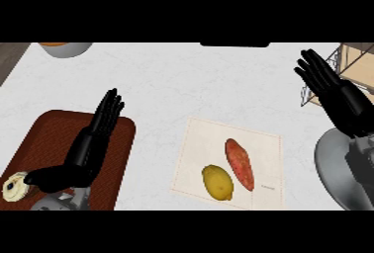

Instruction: Pick the sweet potato from the placemat and place it in the tiered shelf

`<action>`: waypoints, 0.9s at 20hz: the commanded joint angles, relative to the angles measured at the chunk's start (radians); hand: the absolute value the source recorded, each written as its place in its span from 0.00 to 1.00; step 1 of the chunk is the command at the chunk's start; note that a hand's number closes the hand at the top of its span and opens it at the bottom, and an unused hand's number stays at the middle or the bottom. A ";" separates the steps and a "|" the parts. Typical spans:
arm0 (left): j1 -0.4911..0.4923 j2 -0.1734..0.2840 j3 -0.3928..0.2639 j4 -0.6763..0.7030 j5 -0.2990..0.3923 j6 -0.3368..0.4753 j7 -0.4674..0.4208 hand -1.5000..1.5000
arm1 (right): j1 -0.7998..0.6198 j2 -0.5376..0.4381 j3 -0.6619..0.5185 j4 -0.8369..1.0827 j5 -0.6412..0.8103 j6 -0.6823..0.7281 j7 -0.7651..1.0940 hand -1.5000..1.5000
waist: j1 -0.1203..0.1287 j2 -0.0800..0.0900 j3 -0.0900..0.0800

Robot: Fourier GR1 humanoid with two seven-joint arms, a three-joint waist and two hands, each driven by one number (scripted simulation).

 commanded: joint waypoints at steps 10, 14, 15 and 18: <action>-0.045 0.042 0.020 0.144 -0.104 0.026 0.086 0.50 | 0.008 -0.108 0.011 0.205 0.256 -0.163 0.066 1.00 | -0.035 0.027 0.005; -0.053 0.039 0.025 0.220 -0.107 -0.002 0.060 0.50 | 0.115 0.173 -0.025 0.261 0.293 -0.501 -0.115 0.00 | -0.028 0.018 0.019; -0.079 0.035 0.032 0.211 -0.100 -0.002 0.093 0.50 | 0.149 0.219 -0.051 0.295 0.267 -0.499 -0.219 0.00 | -0.024 0.018 0.021; -0.060 -0.002 0.013 0.233 -0.131 0.008 0.051 0.50 | 0.179 0.230 -0.147 0.321 0.158 -0.376 -0.410 0.00 | -0.018 0.014 0.020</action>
